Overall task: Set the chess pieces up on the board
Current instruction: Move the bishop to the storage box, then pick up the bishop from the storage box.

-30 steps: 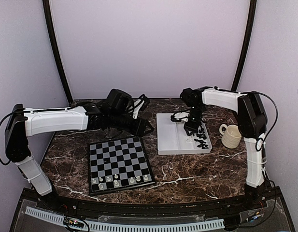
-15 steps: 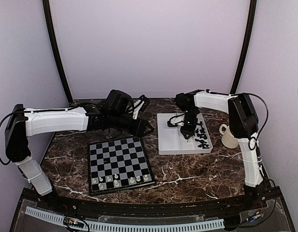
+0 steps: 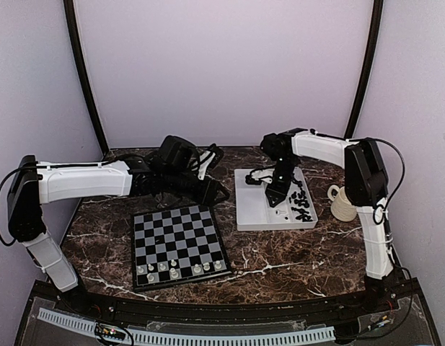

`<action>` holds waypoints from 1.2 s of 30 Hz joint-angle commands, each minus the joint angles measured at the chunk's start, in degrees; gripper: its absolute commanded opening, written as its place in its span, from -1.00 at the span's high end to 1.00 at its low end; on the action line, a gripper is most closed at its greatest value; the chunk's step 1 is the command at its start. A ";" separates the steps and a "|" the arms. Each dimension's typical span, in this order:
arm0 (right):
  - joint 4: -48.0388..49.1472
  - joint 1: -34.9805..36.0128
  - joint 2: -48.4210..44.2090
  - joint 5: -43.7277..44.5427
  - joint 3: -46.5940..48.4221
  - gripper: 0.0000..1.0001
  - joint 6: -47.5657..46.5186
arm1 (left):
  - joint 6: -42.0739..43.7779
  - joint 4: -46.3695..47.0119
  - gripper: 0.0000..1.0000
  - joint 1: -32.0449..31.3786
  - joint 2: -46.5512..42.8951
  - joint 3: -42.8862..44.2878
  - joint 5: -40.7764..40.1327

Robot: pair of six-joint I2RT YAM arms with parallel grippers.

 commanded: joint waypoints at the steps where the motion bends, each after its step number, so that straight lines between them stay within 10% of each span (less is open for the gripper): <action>1: 0.20 0.02 -5.69 2.51 -3.08 0.37 -1.84 | 0.13 1.12 0.06 0.32 -2.19 -1.07 0.73; 36: 7.08 5.12 -6.18 18.91 -17.87 0.26 -10.97 | 0.59 0.17 0.06 0.45 -0.72 -0.09 0.19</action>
